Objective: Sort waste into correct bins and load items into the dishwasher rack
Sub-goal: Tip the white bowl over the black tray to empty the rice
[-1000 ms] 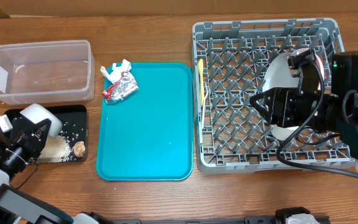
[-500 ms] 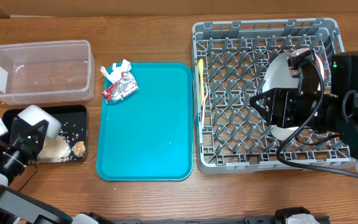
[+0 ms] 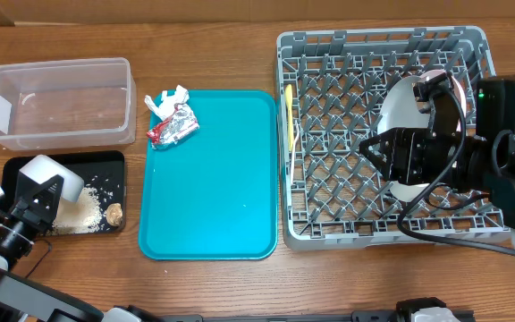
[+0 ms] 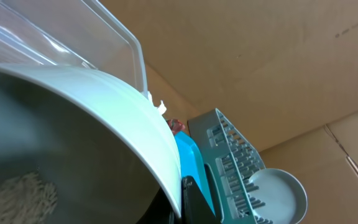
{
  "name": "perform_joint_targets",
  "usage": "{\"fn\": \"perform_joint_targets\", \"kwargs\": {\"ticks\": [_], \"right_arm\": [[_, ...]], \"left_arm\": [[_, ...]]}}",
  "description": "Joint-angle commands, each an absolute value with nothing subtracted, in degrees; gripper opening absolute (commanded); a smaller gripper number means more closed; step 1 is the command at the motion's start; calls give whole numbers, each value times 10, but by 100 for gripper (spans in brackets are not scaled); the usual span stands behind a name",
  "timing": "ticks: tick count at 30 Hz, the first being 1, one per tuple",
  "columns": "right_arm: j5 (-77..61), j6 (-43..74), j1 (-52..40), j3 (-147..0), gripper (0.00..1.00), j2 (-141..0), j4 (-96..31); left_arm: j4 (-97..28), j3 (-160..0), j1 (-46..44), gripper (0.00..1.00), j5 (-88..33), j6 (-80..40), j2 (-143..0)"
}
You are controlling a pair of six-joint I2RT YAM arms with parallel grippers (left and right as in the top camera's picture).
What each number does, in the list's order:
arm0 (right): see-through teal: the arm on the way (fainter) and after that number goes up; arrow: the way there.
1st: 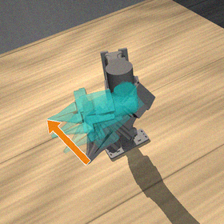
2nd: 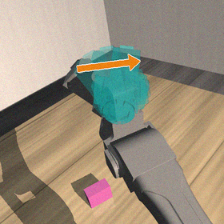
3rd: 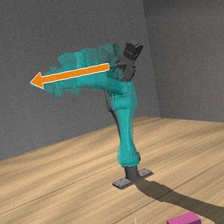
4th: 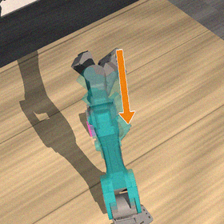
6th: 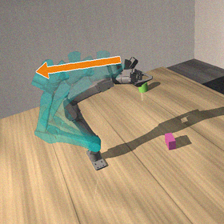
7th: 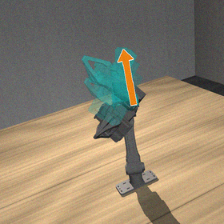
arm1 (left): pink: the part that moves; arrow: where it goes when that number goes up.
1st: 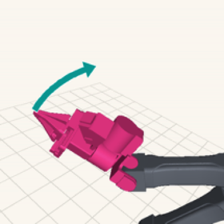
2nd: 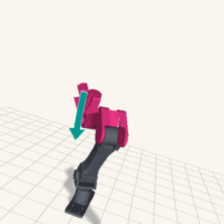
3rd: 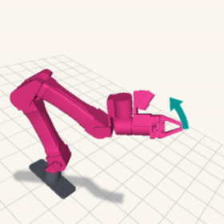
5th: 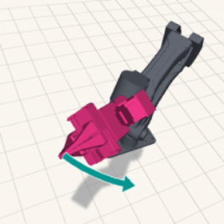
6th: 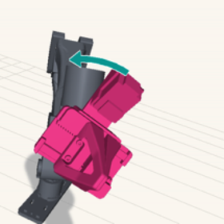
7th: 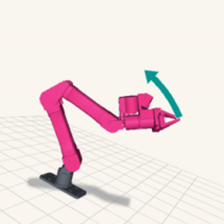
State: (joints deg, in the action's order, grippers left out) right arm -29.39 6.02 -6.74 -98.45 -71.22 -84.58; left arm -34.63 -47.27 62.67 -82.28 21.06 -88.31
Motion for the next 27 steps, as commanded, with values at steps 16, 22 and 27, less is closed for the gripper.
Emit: {"fn": "perform_joint_targets", "kwargs": {"ticks": [16, 22, 27], "right_arm": [[-295, 60, -67, -985, 46, -711, -845], [-295, 60, -67, -985, 46, -711, -843], [-295, 60, -67, -985, 46, -711, -844]], "left_arm": [[-396, -470, 630, 4, -795, 234, -888], [-350, -469, 630, 4, -781, 169, -888], [-332, -469, 630, 4, -844, 206, -888]]}}
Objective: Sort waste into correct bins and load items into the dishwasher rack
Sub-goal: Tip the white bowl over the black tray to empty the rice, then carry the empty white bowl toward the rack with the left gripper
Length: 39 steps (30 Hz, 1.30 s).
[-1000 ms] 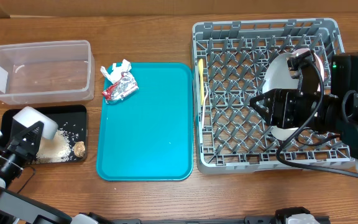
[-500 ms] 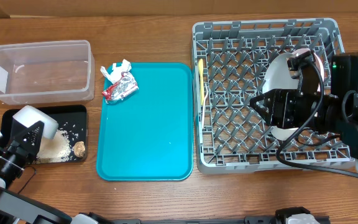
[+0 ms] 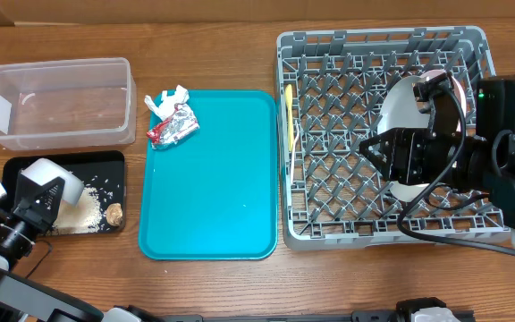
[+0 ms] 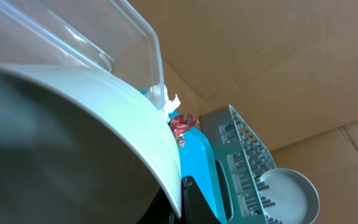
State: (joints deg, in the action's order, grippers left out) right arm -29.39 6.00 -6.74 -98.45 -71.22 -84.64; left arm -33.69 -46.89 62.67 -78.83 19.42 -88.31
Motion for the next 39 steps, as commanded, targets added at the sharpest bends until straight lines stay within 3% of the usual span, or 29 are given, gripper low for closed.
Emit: {"fn": "perform_joint_targets", "kwargs": {"ticks": [1, 4, 7, 16, 20, 25, 27, 32, 39], "right_arm": [[-295, 60, -67, -985, 46, -711, -846], [-295, 60, -67, -985, 46, -711, -847], [-295, 60, -67, -985, 46, -711, -846], [-295, 60, -67, -987, 46, -710, -836], [-295, 60, -67, -988, 46, -701, -830], [-295, 60, -67, -988, 46, -679, -815], [-295, 60, -67, -988, 46, -673, -811], [-287, 92, -67, -988, 46, -661, -797], [-188, 180, -67, -988, 47, -648, -766]], "left_arm": [[-331, -469, 630, 4, -856, 218, -888], [-313, -469, 630, 4, -823, 160, -888], [-329, -469, 628, 4, -861, 219, -888], [-328, -475, 567, 4, -907, 196, -856], [-314, -485, 483, 4, -879, 191, -789], [-314, -533, 285, 4, -659, 128, -670], [-302, -554, 209, 4, -623, 126, -644], [-122, -568, 41, 4, -603, 23, -643], [137, -568, -97, 4, -598, -145, -777]]}}
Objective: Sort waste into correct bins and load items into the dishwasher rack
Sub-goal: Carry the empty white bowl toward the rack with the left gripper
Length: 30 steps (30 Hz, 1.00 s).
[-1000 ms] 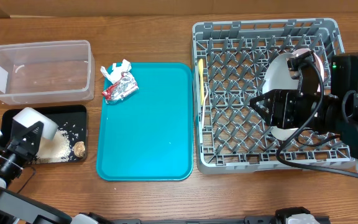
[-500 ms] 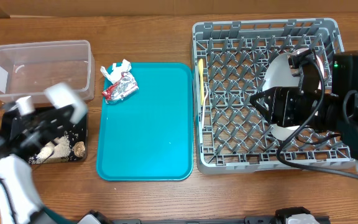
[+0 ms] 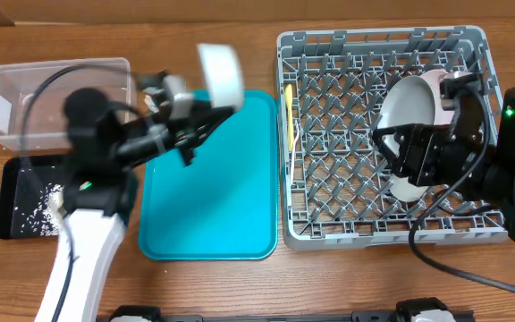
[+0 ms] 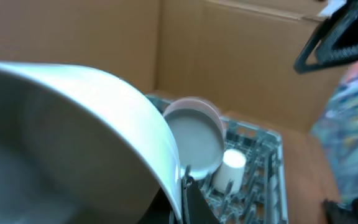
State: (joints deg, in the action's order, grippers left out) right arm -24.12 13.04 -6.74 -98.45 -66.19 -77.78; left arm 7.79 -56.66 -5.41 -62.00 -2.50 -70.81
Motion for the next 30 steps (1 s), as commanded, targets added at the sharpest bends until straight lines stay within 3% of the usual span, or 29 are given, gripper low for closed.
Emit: {"fn": "perform_joint_targets", "kwargs": {"ticks": [1, 9, 14, 18, 30], "right_arm": [[-186, 181, -67, -988, 50, -645, -762], [-178, 181, -67, -988, 50, -626, -747], [-178, 180, -67, -988, 51, -626, -753], [-178, 180, -67, -988, 52, -627, -753], [-178, 180, -67, -987, 53, -635, -775]], "left_arm": [[171, -568, -112, 4, -598, -168, -800], [518, -569, -187, 4, -569, -385, -1004], [670, -579, -213, 4, -551, -483, -1127], [723, -604, -227, 4, -550, -506, -1186], [707, -670, -259, 4, -548, -491, -1254]]}}
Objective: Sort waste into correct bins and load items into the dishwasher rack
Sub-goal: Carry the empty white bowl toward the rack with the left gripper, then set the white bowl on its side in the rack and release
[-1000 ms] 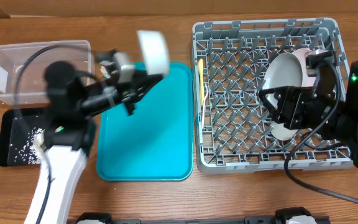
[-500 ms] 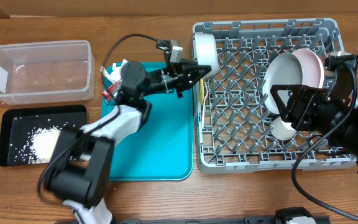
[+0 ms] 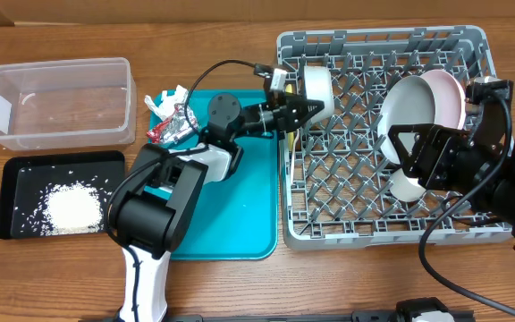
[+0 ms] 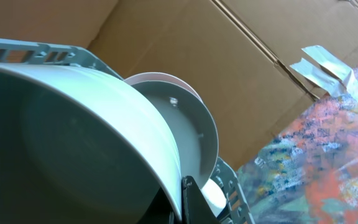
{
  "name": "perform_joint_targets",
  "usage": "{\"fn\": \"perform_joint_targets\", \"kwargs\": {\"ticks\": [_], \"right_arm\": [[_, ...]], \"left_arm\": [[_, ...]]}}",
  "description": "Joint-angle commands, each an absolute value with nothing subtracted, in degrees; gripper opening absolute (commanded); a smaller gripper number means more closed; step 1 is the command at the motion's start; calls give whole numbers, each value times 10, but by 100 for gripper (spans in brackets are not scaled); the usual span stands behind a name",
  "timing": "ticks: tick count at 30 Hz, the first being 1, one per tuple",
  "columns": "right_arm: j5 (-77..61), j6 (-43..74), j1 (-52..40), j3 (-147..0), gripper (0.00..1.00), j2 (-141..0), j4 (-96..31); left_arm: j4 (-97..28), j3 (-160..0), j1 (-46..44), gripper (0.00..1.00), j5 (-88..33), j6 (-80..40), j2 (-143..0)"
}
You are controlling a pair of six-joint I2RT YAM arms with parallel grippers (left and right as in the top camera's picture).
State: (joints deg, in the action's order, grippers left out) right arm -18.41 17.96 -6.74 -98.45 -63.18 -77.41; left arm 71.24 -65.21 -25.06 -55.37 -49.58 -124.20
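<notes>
My left gripper (image 3: 295, 100) is shut on the rim of a white bowl (image 3: 316, 88), holding it on its side over the back left of the grey dishwasher rack (image 3: 375, 234). In the left wrist view the bowl (image 4: 73, 137) fills the left, with one black finger (image 4: 190, 202) against its rim. Beyond it a pink-rimmed bowl (image 4: 188, 124) stands in the rack beside a white cup (image 4: 213, 196). My right gripper (image 3: 404, 150) hangs over the rack in front of the pink-rimmed bowl (image 3: 423, 100); how its fingers stand is unclear.
A teal tray (image 3: 213, 192) lies in the middle, with crumpled wrappers (image 3: 173, 121) at its back left corner. A clear plastic bin (image 3: 59, 100) stands at the back left. In front of it a black tray (image 3: 16, 179) holds a pile of rice (image 3: 71, 206).
My left gripper has carried the white bowl from above the teal tray's back edge to over the rack's back left. The right arm sits slightly further right.
The left gripper first held the white bowl tipped over the black tray at the front left, and it stayed there at the following moment. Then the bowl was up above the teal tray, with rice left on the black tray. Now it is over the rack.
</notes>
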Motion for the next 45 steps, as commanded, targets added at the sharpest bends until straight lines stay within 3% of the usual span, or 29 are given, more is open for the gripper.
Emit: {"fn": "perform_joint_targets", "kwargs": {"ticks": [1, 12, 15, 22, 31, 32, 33, 45], "right_arm": [[-178, 180, -67, -987, 52, -636, -776], [-178, 180, -67, -987, 52, -642, -787], [-178, 180, -67, -987, 52, -642, -791], [-174, 178, -67, -987, 52, -642, -801], [-174, 178, -67, -987, 52, -643, -797], [-174, 178, -67, -987, 52, -643, -797], [-174, 178, -67, -987, 52, -642, -797], [-174, 178, -67, -987, 52, -642, -801]], "left_arm": [[702, -670, -260, 4, -546, -488, -1254], [644, -670, -258, 4, -540, -467, -1254], [631, -670, -252, 19, -551, -467, -1254], [600, -670, -224, 22, -593, -467, -1254], [607, -670, -183, 36, -681, -481, -1252], [607, -670, -176, 72, -693, -485, -1250], [607, -670, -173, 100, -696, -492, -1249], [584, -670, -140, 100, -665, -565, -1183]]}}
